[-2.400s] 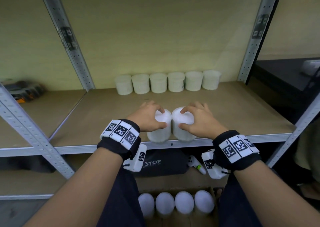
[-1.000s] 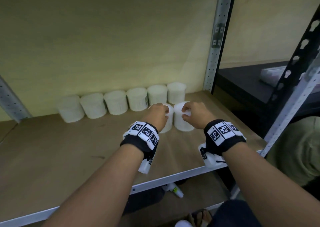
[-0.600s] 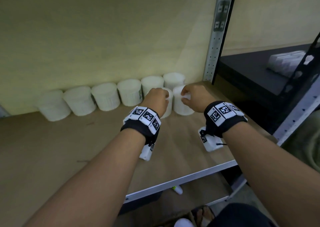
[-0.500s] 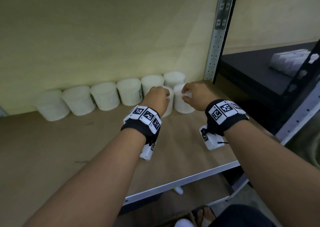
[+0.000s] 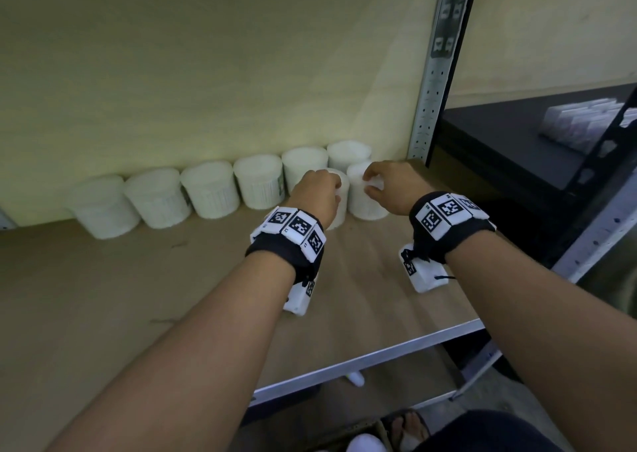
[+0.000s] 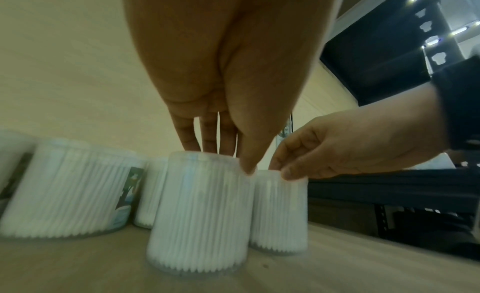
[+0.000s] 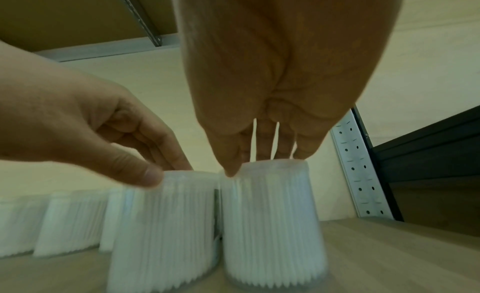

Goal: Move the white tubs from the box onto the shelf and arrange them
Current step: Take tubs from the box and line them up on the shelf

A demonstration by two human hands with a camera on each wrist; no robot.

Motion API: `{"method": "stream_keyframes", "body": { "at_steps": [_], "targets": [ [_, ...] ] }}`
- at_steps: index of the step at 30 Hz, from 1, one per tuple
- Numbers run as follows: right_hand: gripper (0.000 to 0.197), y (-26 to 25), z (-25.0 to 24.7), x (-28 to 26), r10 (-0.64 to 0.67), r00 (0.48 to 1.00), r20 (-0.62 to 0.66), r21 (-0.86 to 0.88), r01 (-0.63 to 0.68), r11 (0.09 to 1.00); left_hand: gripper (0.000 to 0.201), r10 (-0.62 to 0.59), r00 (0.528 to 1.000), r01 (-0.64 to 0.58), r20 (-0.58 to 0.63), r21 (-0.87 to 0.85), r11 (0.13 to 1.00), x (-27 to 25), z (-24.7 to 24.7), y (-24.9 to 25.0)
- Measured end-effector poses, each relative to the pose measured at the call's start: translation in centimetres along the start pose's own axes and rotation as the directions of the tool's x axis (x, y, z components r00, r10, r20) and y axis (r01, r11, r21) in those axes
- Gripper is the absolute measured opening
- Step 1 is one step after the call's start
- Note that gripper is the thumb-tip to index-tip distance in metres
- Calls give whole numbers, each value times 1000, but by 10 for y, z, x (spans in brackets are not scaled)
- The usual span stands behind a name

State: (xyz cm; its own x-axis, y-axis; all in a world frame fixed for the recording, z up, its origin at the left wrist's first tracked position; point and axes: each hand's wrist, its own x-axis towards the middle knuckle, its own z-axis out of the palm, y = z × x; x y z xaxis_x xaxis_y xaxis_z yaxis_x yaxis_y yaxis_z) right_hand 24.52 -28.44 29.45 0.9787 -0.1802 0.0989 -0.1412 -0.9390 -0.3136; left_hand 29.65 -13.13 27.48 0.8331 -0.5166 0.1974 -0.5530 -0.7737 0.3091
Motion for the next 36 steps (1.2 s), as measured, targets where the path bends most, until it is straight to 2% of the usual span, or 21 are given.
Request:
{"method": "stream_keyframes", "body": {
  "at_steps": [2,4,7,9,12,17,22,26,30,33,36],
  "targets": [
    [40,-4,-2,-4,32,999,37,21,-33,999,43,-4,997,10,75,-72,997,-6,-7,-2],
    [45,-9,-6,-12,32,999,15,35,-33,999,52,9,995,4,98,-132,991,-17,-13,-3],
    [47,-17,-11,-35,-9,999,-42,21,10,1000,49,9,999,-16,-37,-200,980,-37,-19,-6],
    [43,-21,-9,-53,-17,999,-47,32,18,999,47,-9,997,-6,-70,-214,977,-53,-21,-4],
    [37,-24,-3,-79,7,1000,-26,109,-4,994,48,-38,999,35,-14,-193,981,-79,-25,0],
    [36,-25,3,-129,41,998,42,98,-45,994,51,-47,994,65,98,-198,978,-130,-31,10],
    [36,-25,13,-176,31,999,43,78,-34,996,55,-37,987,68,158,-198,978,-182,-31,21],
    [31,-24,24,-209,40,998,48,95,-45,994,48,-5,987,41,161,-221,974,-218,-19,30],
    [12,-23,39,-237,71,996,52,156,-78,985,39,40,979,12,199,-250,968,-248,6,34],
    [12,-21,57,-252,88,988,129,163,-108,981,36,53,965,16,255,-261,965,-267,30,30],
    [11,-19,81,-260,93,964,250,151,-134,980,36,16,928,79,372,-239,968,-279,60,19]
  ]
}}
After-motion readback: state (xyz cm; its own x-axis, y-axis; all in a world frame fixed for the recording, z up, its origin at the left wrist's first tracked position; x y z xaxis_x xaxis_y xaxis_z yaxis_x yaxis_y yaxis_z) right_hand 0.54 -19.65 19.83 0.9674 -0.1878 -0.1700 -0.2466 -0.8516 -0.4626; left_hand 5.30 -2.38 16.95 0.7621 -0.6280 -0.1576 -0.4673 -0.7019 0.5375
